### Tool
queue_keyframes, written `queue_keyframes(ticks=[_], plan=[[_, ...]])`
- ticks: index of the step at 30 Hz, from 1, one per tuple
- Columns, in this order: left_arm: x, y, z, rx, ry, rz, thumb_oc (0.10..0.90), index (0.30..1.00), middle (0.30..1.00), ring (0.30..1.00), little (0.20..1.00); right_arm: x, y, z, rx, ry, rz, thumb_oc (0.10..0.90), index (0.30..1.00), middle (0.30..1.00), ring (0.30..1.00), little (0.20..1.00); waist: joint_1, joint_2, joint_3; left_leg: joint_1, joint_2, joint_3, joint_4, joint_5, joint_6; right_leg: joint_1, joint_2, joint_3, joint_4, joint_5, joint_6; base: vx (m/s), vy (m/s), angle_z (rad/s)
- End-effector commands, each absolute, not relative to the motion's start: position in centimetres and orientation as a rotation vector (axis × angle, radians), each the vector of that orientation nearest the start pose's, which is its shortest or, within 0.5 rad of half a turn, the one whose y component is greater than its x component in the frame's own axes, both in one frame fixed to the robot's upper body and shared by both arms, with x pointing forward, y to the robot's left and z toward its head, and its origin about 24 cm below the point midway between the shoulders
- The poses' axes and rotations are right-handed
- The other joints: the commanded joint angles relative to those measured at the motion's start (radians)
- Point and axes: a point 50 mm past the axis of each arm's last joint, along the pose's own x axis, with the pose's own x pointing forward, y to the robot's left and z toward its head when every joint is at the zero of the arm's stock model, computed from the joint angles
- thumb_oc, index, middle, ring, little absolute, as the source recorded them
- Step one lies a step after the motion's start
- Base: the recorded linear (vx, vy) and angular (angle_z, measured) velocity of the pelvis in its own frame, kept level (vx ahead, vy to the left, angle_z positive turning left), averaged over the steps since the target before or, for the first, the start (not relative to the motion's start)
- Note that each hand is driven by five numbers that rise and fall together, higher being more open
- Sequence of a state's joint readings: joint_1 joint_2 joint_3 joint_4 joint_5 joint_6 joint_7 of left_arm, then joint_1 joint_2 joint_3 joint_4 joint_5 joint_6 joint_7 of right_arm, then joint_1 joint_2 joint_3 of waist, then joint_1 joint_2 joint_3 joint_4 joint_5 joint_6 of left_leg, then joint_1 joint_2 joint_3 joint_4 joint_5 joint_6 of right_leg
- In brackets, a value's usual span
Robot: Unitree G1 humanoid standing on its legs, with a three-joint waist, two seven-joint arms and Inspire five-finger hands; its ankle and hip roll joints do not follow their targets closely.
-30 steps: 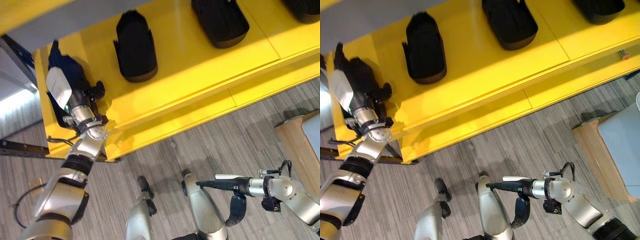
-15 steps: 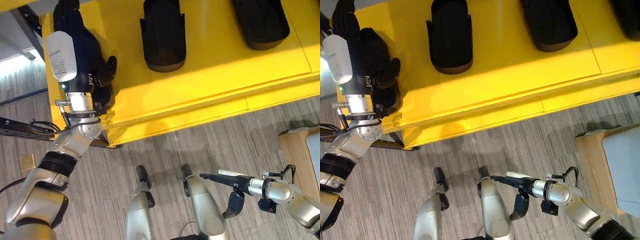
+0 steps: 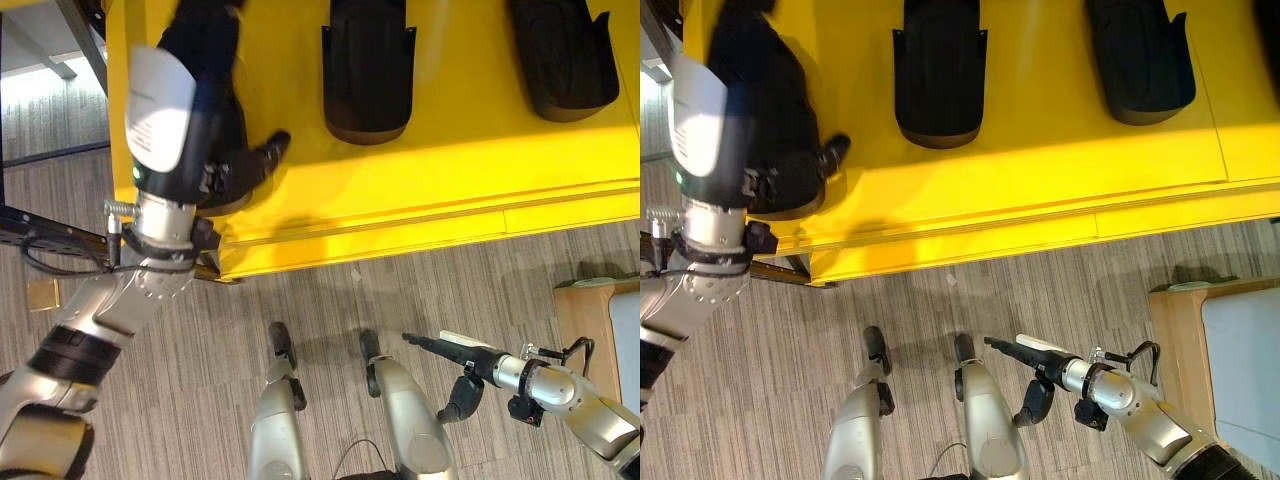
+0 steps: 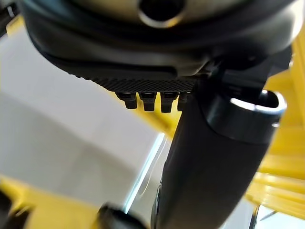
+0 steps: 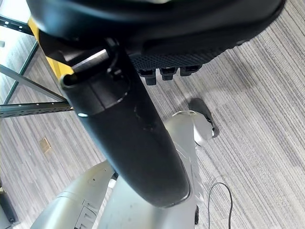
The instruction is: Move parts from the plastic box to the shelf.
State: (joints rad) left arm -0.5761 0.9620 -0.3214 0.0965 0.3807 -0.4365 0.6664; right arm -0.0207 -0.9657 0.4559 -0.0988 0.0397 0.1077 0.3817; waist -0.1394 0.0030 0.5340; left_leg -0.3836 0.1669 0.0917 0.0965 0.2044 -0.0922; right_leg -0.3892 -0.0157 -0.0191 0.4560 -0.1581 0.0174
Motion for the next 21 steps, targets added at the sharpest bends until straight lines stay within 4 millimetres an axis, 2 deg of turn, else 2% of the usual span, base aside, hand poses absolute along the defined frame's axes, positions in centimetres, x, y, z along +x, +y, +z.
queue_keyframes(ticks=[1, 3, 4, 5, 9, 21], plan=[[28.2, 19.6, 29.8, 0.938, -1.393, 0.260, 0.900, 1.000, 1.000, 1.000, 1.000, 24.1, -14.0, 9.7, -0.567, -0.120, 0.839, 0.900, 1.000, 1.000, 1.000, 1.000, -0.012, -0.002, -0.015, 0.030, -0.034, 0.035, 0.096, -0.151, 0.016, 0.025, -0.004, -0.008, -0.064, 0.008, 0.018, 0.00, 0.000, 0.00], [28.2, 19.6, 29.8, 0.938, -1.393, 0.260, 0.900, 1.000, 1.000, 1.000, 1.000, 24.1, -14.0, 9.7, -0.567, -0.120, 0.839, 0.900, 1.000, 1.000, 1.000, 1.000, -0.012, -0.002, -0.015, 0.030, -0.034, 0.035, 0.096, -0.151, 0.016, 0.025, -0.004, -0.008, -0.064, 0.008, 0.018, 0.00, 0.000, 0.00], [26.8, 19.7, 28.3, 1.000, -1.397, 0.164, 0.900, 1.000, 1.000, 1.000, 1.000, 24.0, -14.5, 9.5, -0.571, -0.118, 0.816, 0.900, 1.000, 1.000, 1.000, 1.000, 0.010, 0.010, -0.014, 0.036, -0.043, 0.026, 0.084, -0.150, 0.014, 0.035, -0.011, -0.023, -0.068, -0.003, 0.016, 0.00, 0.000, 0.00], [26.5, 19.7, 28.2, 1.011, -1.395, 0.151, 0.900, 1.000, 1.000, 1.000, 1.000, 24.0, -14.5, 9.5, -0.575, -0.115, 0.817, 0.900, 1.000, 1.000, 1.000, 1.000, 0.008, 0.014, -0.017, 0.034, -0.041, 0.026, 0.080, -0.145, 0.013, 0.034, -0.009, -0.024, -0.073, 0.003, 0.015, -0.03, 0.001, -0.03], [26.6, 19.9, 27.8, 1.078, -1.317, 0.069, 0.900, 1.000, 1.000, 1.000, 1.000, 24.0, -14.8, 9.6, -0.581, -0.109, 0.814, 0.900, 1.000, 1.000, 1.000, 1.000, 0.010, 0.022, -0.016, 0.040, -0.042, 0.027, 0.073, -0.142, 0.011, 0.036, -0.011, -0.031, -0.077, 0.003, 0.016, 0.00, 0.006, 0.04], [25.7, 21.9, 25.8, 1.129, -1.211, 0.088, 0.900, 1.000, 1.000, 1.000, 1.000, 23.6, -15.3, 9.2, -0.590, -0.102, 0.792, 0.900, 1.000, 1.000, 1.000, 1.000, 0.026, 0.036, -0.014, 0.044, -0.044, 0.026, 0.070, -0.146, 0.010, 0.032, -0.020, -0.042, -0.069, -0.009, 0.012, 0.00, 0.000, 0.00]])
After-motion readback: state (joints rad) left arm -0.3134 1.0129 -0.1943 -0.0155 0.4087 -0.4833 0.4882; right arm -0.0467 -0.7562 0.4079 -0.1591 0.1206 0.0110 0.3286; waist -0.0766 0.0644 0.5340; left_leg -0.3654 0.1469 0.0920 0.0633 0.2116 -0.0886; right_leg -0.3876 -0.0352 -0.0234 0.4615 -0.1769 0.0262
